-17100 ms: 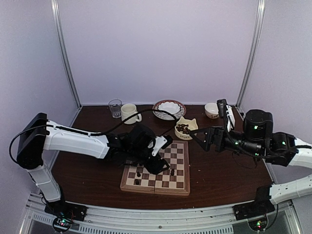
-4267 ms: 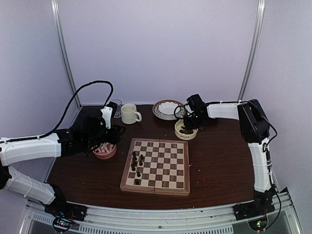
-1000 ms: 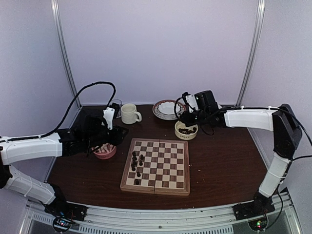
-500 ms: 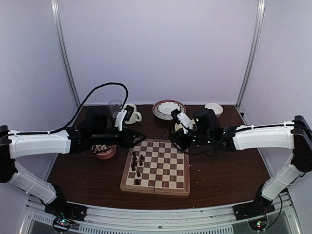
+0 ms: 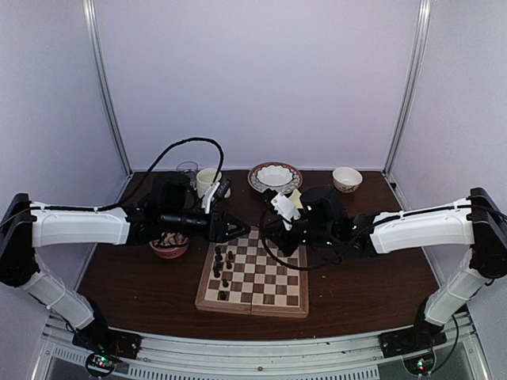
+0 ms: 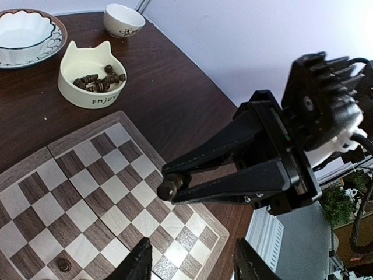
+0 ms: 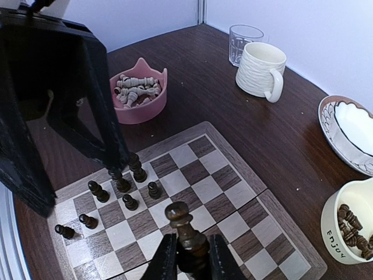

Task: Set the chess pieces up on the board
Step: Pass from the right arm to the left

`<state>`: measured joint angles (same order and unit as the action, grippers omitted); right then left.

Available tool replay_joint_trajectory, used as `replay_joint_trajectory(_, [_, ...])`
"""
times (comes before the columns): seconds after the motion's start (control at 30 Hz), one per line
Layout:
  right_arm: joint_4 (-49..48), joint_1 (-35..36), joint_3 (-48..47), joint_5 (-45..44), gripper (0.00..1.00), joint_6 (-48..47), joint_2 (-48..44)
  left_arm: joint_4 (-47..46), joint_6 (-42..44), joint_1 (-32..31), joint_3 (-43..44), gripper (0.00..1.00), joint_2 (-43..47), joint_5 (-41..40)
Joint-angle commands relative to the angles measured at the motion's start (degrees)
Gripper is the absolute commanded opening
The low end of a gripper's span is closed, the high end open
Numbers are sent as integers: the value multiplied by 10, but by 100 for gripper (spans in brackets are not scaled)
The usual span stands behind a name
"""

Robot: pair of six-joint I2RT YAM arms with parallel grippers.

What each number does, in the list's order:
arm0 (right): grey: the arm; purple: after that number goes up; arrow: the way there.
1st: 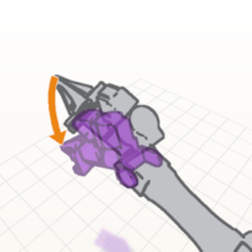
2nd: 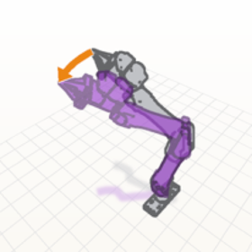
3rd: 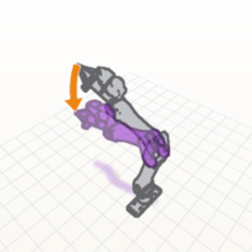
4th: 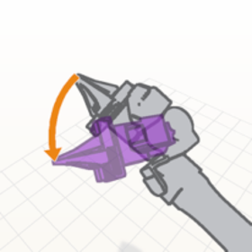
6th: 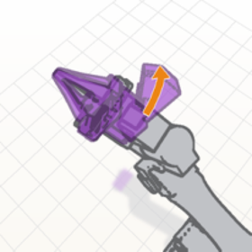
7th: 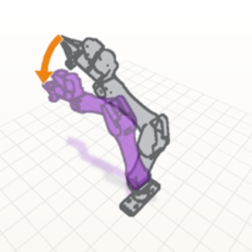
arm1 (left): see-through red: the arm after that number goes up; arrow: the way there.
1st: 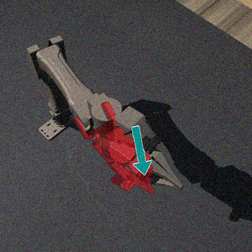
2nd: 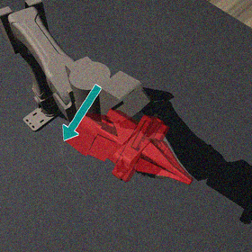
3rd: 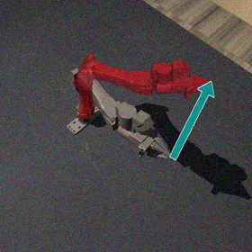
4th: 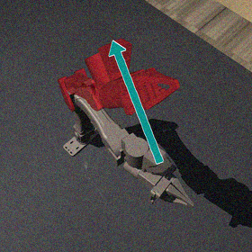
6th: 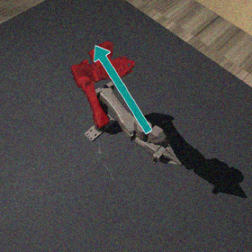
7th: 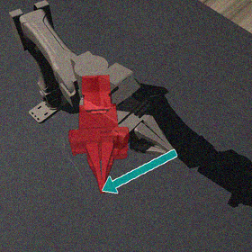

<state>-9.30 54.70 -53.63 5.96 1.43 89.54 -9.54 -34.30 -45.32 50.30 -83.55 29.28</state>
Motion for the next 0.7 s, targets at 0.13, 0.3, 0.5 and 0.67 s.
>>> replay_joint_trajectory(0.13, [-25, 24, 5, -10, 17, -40, -9, -33, -17, 0, 23, 52, -19, 34])
replay_joint_trajectory(0.3, [-27, 32, 7, -5, 17, -48, -12, -30, -22, 0, 29, 51, -29, 39])
replay_joint_trajectory(0.5, [-28, 39, 7, 0, 17, -54, -15, -17, -23, 0, 40, 48, -45, 41])
replay_joint_trajectory(0.67, [-25, 40, 4, -1, 17, -55, -11, -13, -24, 0, 49, 43, -60, 52])
